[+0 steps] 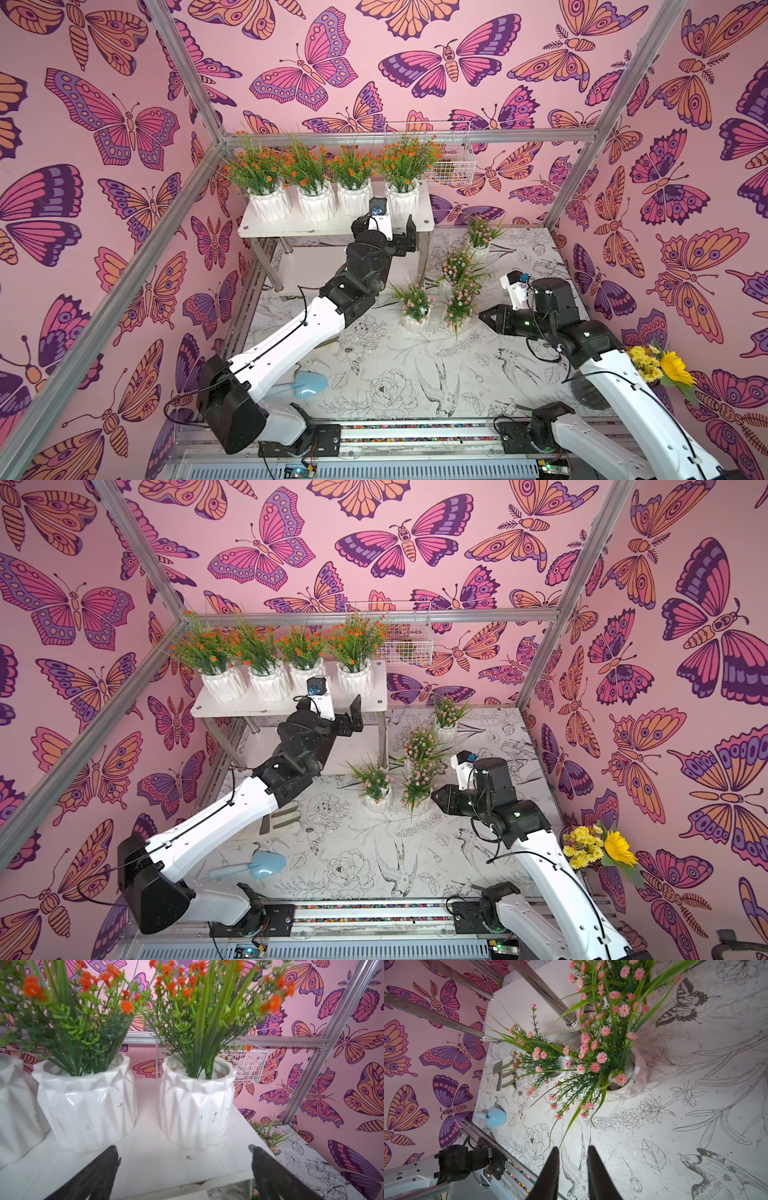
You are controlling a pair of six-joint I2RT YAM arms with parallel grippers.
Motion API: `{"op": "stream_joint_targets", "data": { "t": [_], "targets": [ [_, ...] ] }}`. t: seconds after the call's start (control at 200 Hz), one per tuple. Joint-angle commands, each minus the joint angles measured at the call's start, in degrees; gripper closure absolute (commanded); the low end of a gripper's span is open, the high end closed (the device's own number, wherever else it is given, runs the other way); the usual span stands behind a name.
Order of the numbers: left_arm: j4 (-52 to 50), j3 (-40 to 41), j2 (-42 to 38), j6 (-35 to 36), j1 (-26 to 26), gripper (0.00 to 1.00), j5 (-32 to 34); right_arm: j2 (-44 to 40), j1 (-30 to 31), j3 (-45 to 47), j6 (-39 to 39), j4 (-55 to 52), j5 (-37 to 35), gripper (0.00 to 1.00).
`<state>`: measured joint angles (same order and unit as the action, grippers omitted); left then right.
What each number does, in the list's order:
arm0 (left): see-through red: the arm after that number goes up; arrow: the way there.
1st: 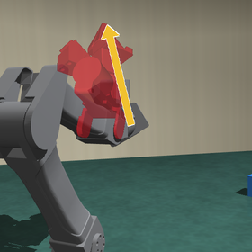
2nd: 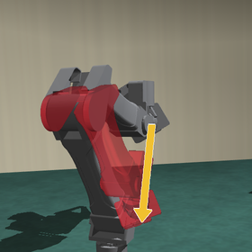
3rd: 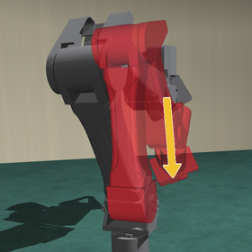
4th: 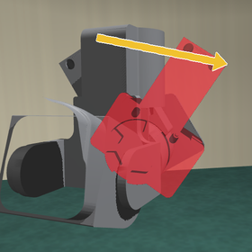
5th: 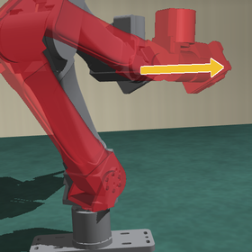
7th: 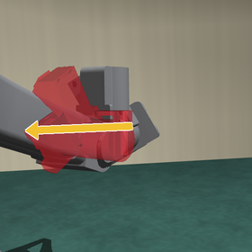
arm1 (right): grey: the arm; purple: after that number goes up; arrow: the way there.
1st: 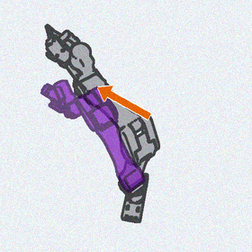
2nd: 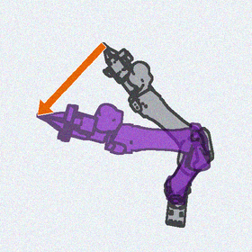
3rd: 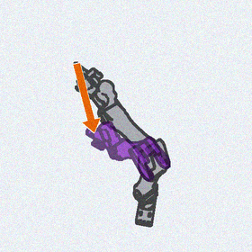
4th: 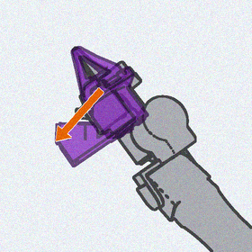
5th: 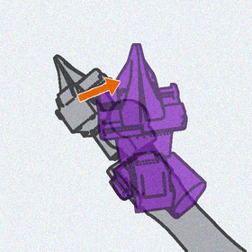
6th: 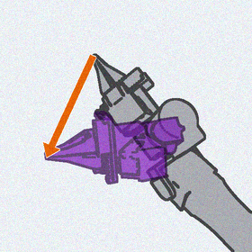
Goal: Place the baby's breath potted plants on the rack by color
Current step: Place the baby's breath potted plant on the rack, then pick up the baby's breath potted plant from the center of the board.
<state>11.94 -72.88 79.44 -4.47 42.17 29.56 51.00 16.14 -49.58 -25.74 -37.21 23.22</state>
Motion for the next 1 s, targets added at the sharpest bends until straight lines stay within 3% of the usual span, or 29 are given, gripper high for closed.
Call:
{"op": "stream_joint_targets", "data": {
  "t": [0.0, 0.446, 0.761, 0.996],
  "targets": [
    [0.6, 4.3, -3.5, 0.4, 1.2, 0.0, -0.2, 0.2, -0.3, 1.0, -0.6, 0.7, -4.3, 0.74],
    [0.2, 21.6, -15.7, -2.2, 5.7, 0.0, -2.5, 3.7, -0.3, 3.0, -0.6, 0.5, -12.9, 0.74],
    [4.1, 31.9, -15.8, -4.1, 7.3, 0.0, -13.0, 9.1, -0.3, 6.2, -1.2, 6.3, -18.1, 0.74],
    [9.1, 37.6, -14.3, -3.1, 10.5, 0.0, -16.7, 16.0, -0.3, 6.3, -1.5, 12.6, -16.3, 0.74]
  ]
}}
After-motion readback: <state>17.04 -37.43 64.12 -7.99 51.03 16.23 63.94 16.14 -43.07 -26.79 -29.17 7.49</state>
